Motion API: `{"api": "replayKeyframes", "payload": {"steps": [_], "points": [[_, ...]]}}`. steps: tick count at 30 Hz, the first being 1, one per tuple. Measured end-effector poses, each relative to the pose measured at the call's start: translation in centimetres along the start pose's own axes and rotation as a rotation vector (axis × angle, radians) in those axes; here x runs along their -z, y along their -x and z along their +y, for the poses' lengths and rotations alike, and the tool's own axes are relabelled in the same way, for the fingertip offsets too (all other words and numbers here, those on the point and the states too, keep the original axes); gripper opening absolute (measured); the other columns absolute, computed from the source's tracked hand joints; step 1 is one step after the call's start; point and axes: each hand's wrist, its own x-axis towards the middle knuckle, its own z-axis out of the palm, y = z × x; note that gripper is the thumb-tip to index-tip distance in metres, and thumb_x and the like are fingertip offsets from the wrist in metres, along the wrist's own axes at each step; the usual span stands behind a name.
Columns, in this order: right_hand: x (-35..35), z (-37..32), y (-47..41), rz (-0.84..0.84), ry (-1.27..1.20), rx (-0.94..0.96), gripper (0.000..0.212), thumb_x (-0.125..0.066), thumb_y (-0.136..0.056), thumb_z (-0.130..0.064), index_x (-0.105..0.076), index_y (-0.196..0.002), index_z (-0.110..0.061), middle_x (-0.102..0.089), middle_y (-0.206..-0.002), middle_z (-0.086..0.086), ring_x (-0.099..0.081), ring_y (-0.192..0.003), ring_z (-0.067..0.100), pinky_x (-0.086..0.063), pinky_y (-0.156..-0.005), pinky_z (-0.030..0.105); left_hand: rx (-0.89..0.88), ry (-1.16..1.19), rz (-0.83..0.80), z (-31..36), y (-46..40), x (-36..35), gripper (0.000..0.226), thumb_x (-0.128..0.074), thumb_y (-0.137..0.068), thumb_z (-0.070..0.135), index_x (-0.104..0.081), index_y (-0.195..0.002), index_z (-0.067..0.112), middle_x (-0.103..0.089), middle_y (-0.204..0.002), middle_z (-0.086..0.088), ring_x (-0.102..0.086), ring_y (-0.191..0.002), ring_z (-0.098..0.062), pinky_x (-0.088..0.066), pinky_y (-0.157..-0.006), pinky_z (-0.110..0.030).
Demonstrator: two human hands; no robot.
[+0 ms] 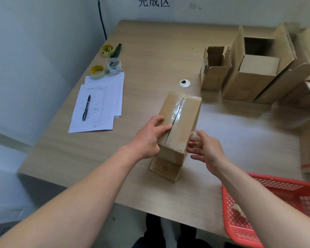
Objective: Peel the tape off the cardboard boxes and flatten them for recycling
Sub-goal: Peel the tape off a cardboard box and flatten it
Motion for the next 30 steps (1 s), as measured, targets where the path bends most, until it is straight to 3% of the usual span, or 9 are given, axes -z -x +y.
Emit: {"api": "replayKeyframes", "payload": {"steps": [2, 5, 8, 11, 15, 20, 23, 27, 30], "points": [[0.3, 0.7, -0.1, 0.056, -0.001, -0.004, 0.041, -0.051, -0.099, -0.043, -0.069, -0.091, -0.008, -0.072, -0.086, 0.013, -0.072, -0.076, 0.025, -0.055, -0.074, 0.040, -0.023, 0.013, -0.005, 0.6, -0.2, -0.4, 0.073, -0.061, -0.075, -0.011, -0.056, -0.140, 0.020, -0.027, -0.158, -0.002, -0.032, -0.145, -0.019, -0.029, -0.118, -0.029], [0.8, 1.3, -0.2, 0.162, 0.035, 0.129, 0.024, -0.054, -0.100, -0.023, -0.070, -0.091, -0.006, -0.071, -0.094, 0.017, -0.072, -0.076, 0.022, -0.056, -0.068, 0.037, -0.026, 0.064, 0.001, 1.1, -0.3, -1.0, 0.072, -0.065, -0.074, -0.008, -0.057, -0.139, 0.022, -0.028, -0.157, 0.001, -0.032, -0.145, -0.016, -0.029, -0.118, -0.028], [1.1, 1.2, 0.1, 0.185, 0.095, 0.217, 0.032, -0.051, -0.100, -0.008, -0.060, -0.131, -0.011, -0.069, -0.105, 0.011, -0.073, -0.087, 0.022, -0.060, -0.073, 0.039, -0.003, 0.083, 0.008, 0.5, 0.1, -1.2, 0.077, -0.081, -0.072, 0.008, -0.053, -0.143, 0.023, -0.026, -0.159, 0.005, -0.029, -0.145, -0.011, -0.026, -0.117, -0.022], [0.8, 1.6, 1.0, 0.135, 0.111, 0.142, 0.051, -0.042, -0.096, 0.007, -0.051, -0.142, -0.014, -0.067, -0.109, 0.010, -0.071, -0.094, 0.026, -0.060, -0.073, 0.040, 0.014, 0.082, 0.010, -0.2, 0.3, -1.3, 0.083, -0.087, -0.071, 0.020, -0.050, -0.145, 0.026, -0.022, -0.161, 0.010, -0.026, -0.146, -0.007, -0.023, -0.115, -0.019], [-0.6, 3.0, 2.7, -0.018, 0.009, 0.013, 0.051, -0.042, -0.087, 0.017, -0.065, -0.126, -0.007, -0.071, -0.114, 0.011, -0.067, -0.106, 0.028, -0.058, -0.070, 0.038, 0.002, 0.089, 0.016, -0.5, 0.3, -1.5, 0.083, -0.087, -0.072, 0.019, -0.049, -0.146, 0.028, -0.019, -0.162, 0.012, -0.025, -0.146, -0.005, -0.020, -0.114, -0.016], [-1.6, 3.5, 4.2, 0.073, -0.004, 0.047, 0.012, -0.062, -0.085, 0.007, -0.071, -0.089, 0.000, -0.072, -0.078, 0.011, -0.067, -0.076, 0.021, -0.056, -0.064, 0.032, -0.002, 0.089, 0.023, -0.6, 0.4, -1.6, 0.084, -0.086, -0.072, 0.015, -0.048, -0.147, 0.027, -0.018, -0.163, 0.011, -0.025, -0.147, -0.006, -0.021, -0.116, -0.018], [-1.2, 3.0, 4.7, 0.061, -0.018, 0.065, 0.017, -0.063, -0.082, 0.003, -0.064, -0.070, -0.008, -0.065, -0.068, 0.007, -0.062, -0.069, 0.020, -0.054, -0.065, 0.035, -0.008, 0.079, 0.011, -0.2, 0.5, -1.6, 0.083, -0.085, -0.073, 0.014, -0.048, -0.147, 0.026, -0.017, -0.163, 0.011, -0.024, -0.147, -0.006, -0.020, -0.116, -0.018], [-0.2, 1.5, 4.7, 0.198, 0.282, 0.438, 0.016, -0.066, -0.082, -0.014, -0.060, -0.067, -0.016, -0.061, -0.077, -0.010, -0.055, -0.080, 0.015, -0.040, -0.072, 0.030, -0.027, 0.066, 0.008, 0.0, 0.4, -1.5, 0.081, -0.085, -0.072, 0.009, -0.051, -0.145, 0.025, -0.020, -0.163, 0.009, -0.027, -0.147, -0.009, -0.023, -0.118, -0.021], [0.4, 0.0, 2.9, 0.224, 0.679, 0.802, 0.010, -0.065, -0.085, -0.016, -0.060, -0.077, -0.012, -0.059, -0.124, -0.009, -0.047, -0.117, 0.012, -0.033, -0.085, 0.025, -0.046, 0.076, 0.004, 0.3, 0.4, -1.4, 0.077, -0.084, -0.071, 0.006, -0.056, -0.141, 0.023, -0.024, -0.162, 0.008, -0.030, -0.146, -0.010, -0.026, -0.118, -0.024]]}}
